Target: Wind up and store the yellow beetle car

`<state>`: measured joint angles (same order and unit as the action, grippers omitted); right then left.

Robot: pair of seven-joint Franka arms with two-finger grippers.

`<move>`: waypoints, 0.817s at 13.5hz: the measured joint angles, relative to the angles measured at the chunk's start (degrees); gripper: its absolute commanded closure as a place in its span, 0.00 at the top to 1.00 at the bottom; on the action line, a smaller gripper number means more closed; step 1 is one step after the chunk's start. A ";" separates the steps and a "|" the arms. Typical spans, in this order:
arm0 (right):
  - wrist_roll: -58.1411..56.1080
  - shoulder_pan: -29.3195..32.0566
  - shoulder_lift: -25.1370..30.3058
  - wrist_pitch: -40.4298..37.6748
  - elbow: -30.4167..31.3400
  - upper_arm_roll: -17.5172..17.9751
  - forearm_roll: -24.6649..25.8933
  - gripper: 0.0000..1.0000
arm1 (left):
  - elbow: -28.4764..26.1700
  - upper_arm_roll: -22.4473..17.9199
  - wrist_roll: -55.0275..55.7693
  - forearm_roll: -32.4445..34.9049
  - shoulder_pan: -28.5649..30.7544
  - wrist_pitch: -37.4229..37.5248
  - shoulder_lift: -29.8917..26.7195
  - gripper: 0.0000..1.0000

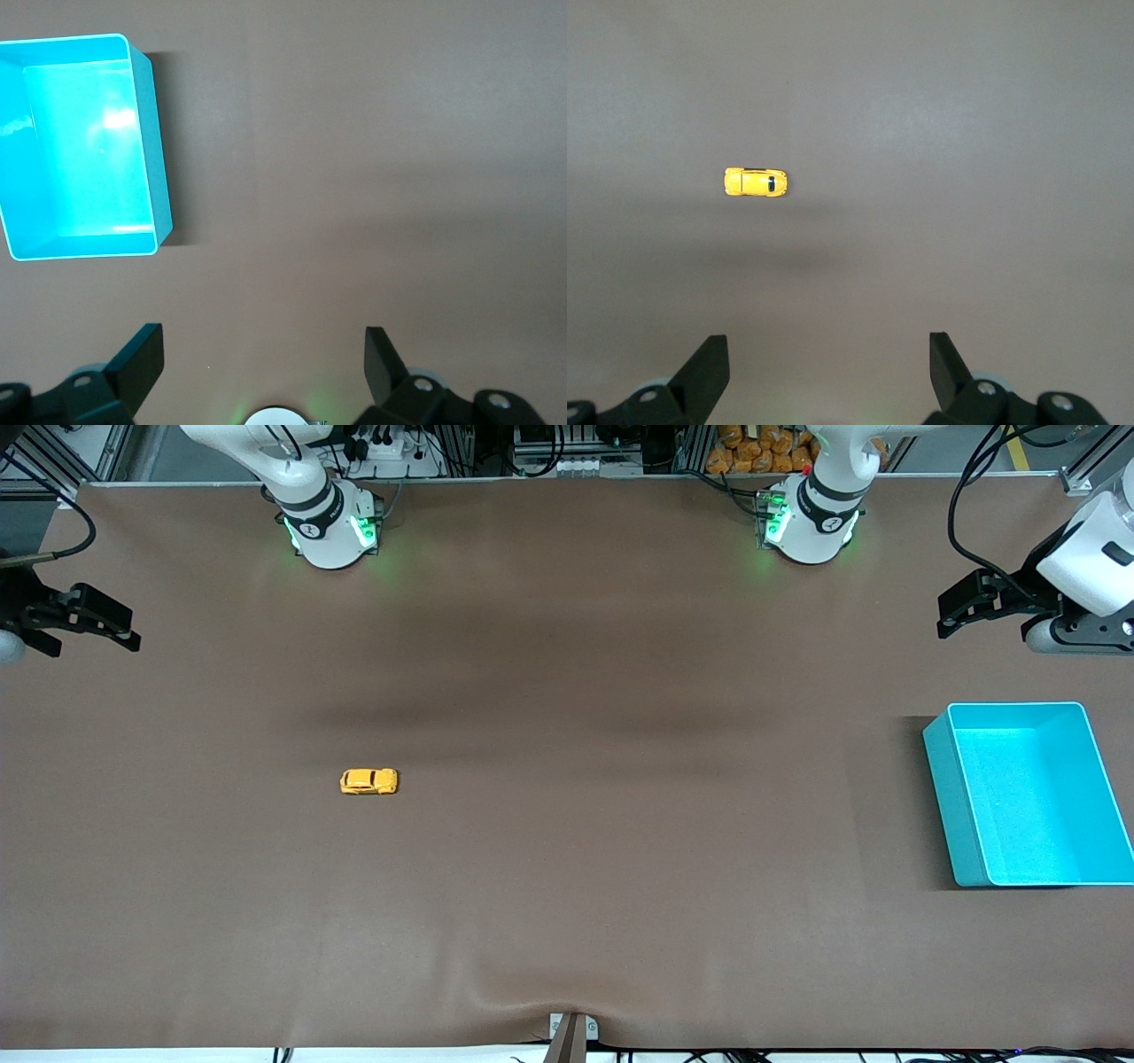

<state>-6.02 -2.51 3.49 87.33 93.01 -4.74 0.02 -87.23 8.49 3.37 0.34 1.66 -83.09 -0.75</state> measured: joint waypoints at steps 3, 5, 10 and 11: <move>-0.03 -0.05 0.00 0.00 0.00 0.04 0.00 1.00 | 0.00 -0.25 0.00 0.00 0.15 0.00 0.00 1.00; -0.04 -0.09 0.00 0.14 -0.06 0.08 -0.01 1.00 | 0.01 -0.26 0.00 0.00 0.14 0.00 0.00 1.00; -0.08 -1.66 0.00 0.25 -0.97 0.33 -0.04 1.00 | 0.08 -0.25 0.00 0.00 0.14 0.00 0.00 1.00; -0.08 -2.06 0.00 0.29 -1.17 0.36 -0.04 1.00 | 0.08 -0.26 0.00 0.00 0.14 0.00 0.00 1.00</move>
<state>-6.10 -4.57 3.49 87.62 91.83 -4.38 -0.03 -87.14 8.22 3.37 0.34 1.80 -83.09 -0.75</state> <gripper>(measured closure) 0.000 0.000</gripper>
